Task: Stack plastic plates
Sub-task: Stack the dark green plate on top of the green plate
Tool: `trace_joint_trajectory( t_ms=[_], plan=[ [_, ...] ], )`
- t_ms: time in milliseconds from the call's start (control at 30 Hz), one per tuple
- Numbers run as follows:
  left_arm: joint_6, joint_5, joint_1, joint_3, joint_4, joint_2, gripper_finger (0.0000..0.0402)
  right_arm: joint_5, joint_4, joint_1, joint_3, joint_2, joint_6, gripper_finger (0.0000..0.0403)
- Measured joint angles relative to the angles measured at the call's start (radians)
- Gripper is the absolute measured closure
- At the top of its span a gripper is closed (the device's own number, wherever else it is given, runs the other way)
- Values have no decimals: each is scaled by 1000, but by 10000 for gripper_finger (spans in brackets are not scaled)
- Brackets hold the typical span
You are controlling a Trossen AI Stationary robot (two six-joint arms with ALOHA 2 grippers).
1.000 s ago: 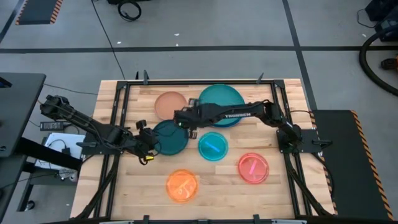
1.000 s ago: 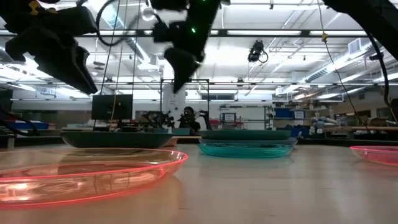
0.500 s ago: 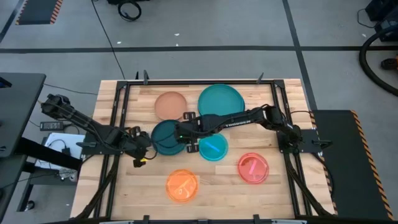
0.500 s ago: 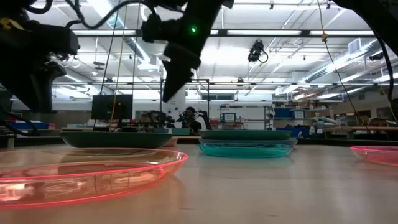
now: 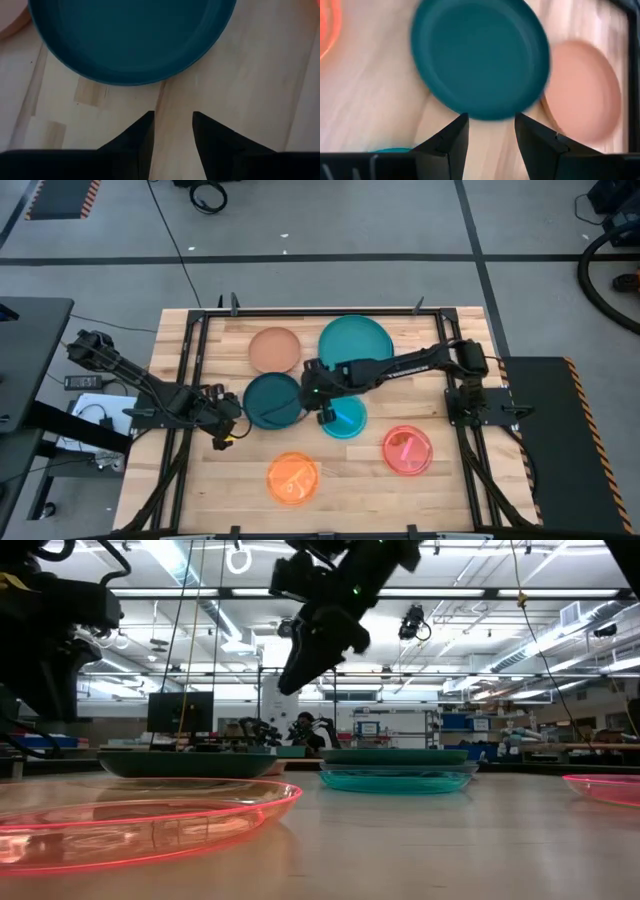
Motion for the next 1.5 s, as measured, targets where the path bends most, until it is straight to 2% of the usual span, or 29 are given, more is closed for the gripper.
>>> trace_joint_trajectory(
  t_ms=[200, 333, 467, 667, 1100, 1500],
  plan=[
    [2, -2, 0, 0, 23, 0, 260, -43, 230, 1, -132, -17, -236, 233],
    [45, -13, 1, 0, 28, 0, 260, -25, 244, 11, -144, -10, -253, 231],
    [58, -68, 2, 0, 35, 0, 260, -16, 250, 35, -143, -10, -289, 228],
    [133, -95, 3, 0, 37, 1, 260, -36, 280, 75, -142, 23, -329, 226],
    [160, -114, 84, 0, 42, 1, 260, -43, 252, 102, 68, 206, -340, 226],
    [155, -104, 103, 0, 108, 1, 260, -82, 231, 100, 75, 221, -302, 226]
  ],
)
